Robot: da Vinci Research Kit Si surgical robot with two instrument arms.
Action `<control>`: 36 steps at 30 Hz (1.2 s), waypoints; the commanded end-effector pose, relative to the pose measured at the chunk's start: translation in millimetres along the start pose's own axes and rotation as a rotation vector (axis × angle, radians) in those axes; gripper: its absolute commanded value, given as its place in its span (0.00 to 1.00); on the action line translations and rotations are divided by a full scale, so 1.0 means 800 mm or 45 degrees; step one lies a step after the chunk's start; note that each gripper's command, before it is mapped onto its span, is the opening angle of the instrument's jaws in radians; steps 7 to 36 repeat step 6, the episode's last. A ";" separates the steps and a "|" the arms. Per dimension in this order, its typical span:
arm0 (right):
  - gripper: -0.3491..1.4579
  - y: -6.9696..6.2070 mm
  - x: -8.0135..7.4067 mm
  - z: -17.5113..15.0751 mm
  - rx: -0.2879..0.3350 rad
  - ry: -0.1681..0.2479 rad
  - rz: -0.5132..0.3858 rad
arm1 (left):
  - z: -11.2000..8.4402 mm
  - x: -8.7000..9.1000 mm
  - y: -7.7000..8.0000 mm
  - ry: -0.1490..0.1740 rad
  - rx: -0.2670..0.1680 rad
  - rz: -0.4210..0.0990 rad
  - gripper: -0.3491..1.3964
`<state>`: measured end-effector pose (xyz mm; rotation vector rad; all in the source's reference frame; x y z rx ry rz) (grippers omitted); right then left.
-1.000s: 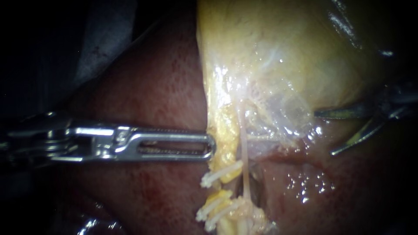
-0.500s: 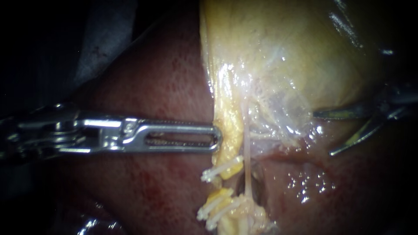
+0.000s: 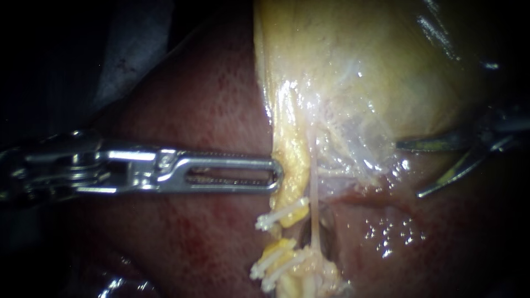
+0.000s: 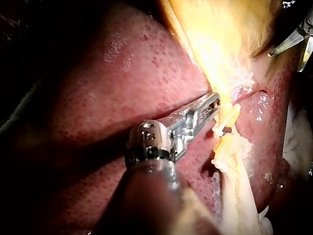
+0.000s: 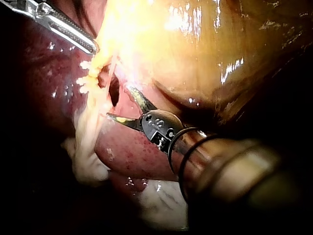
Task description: Go back from the cut left tube
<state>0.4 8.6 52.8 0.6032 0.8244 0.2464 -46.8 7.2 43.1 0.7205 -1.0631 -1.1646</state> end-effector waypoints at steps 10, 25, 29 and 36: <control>0.67 0.0000 0.0000 0.0000 0.000 0.000 0.000 | 0.0000 0.0000 0.0000 0.000 -0.001 0.000 0.00; 0.67 0.0000 0.0000 0.0000 0.000 0.000 0.000 | 0.0000 0.0000 0.0000 0.000 -0.001 0.000 0.00; 0.67 0.0000 0.0000 0.0000 0.000 0.000 0.000 | 0.0000 0.0000 0.0000 0.000 -0.001 0.000 0.00; 0.67 0.0000 0.0000 0.0000 0.000 0.000 0.000 | 0.0000 0.0000 0.0000 0.000 -0.001 0.000 0.00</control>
